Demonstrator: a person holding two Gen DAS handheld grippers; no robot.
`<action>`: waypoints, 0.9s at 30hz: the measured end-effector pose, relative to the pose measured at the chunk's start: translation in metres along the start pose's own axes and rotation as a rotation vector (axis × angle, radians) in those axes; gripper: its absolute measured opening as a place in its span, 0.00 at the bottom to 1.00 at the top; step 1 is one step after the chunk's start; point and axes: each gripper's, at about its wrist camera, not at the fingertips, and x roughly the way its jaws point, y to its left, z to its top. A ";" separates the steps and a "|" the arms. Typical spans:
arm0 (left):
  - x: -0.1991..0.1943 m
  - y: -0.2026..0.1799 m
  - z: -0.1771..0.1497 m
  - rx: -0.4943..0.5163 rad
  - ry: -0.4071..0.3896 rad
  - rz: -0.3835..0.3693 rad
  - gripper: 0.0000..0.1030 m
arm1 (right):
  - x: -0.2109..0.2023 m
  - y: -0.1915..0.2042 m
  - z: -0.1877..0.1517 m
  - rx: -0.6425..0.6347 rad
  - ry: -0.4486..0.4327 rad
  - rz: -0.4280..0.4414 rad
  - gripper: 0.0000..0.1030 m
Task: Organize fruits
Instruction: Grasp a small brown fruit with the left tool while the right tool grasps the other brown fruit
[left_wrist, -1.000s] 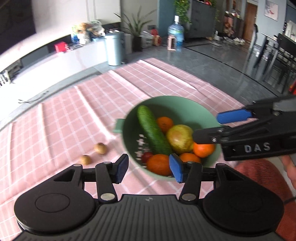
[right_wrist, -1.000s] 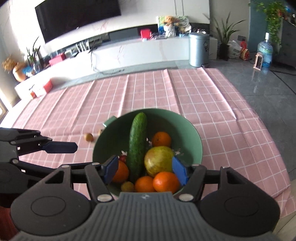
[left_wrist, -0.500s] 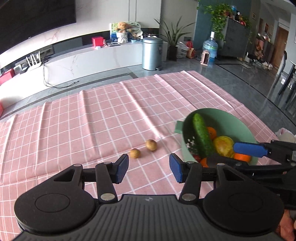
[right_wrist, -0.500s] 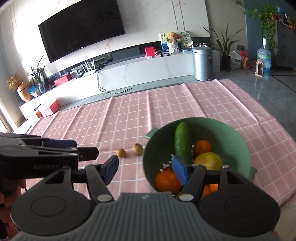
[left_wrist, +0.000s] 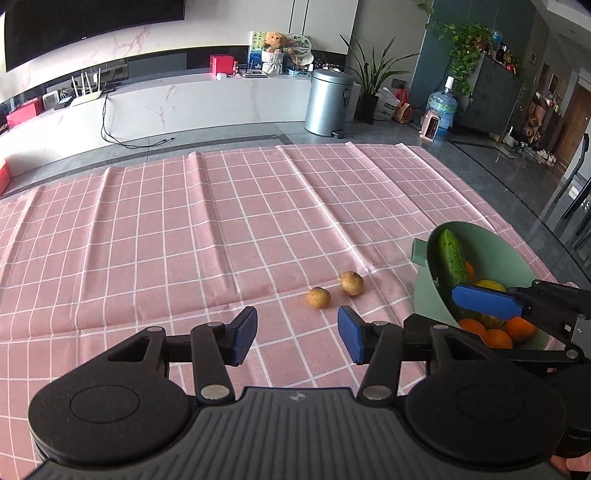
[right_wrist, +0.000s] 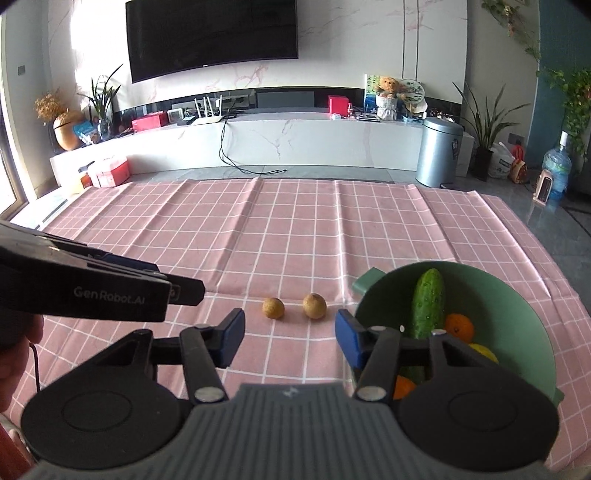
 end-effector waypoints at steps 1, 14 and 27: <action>0.003 0.003 -0.001 -0.007 0.003 -0.005 0.58 | 0.003 0.001 0.001 -0.014 -0.001 0.000 0.47; 0.048 0.032 -0.004 -0.146 0.015 -0.168 0.41 | 0.062 0.022 -0.001 -0.277 0.029 -0.044 0.32; 0.101 0.009 0.003 -0.034 0.109 -0.169 0.40 | 0.097 0.017 -0.007 -0.597 0.095 -0.092 0.26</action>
